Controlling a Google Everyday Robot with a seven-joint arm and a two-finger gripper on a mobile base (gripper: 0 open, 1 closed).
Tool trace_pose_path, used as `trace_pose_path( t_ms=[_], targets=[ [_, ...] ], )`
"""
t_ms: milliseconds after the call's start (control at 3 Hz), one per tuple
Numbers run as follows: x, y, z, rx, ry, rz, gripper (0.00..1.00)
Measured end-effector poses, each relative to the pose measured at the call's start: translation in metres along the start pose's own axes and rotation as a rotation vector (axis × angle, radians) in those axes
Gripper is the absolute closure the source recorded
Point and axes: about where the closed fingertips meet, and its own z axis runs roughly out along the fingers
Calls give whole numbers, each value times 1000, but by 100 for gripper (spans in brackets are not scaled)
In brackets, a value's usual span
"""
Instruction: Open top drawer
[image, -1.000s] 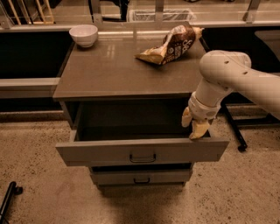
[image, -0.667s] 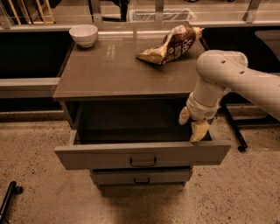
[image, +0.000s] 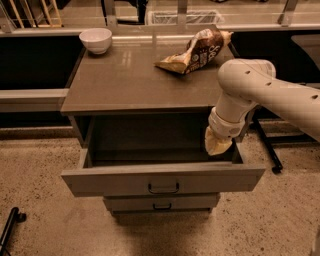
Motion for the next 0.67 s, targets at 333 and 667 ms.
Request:
trace_pose_path(
  t_ms=[333, 667],
  targets=[
    [1, 3, 3, 9, -4, 5, 100],
    [10, 12, 15, 32, -38, 57, 81]
  ],
)
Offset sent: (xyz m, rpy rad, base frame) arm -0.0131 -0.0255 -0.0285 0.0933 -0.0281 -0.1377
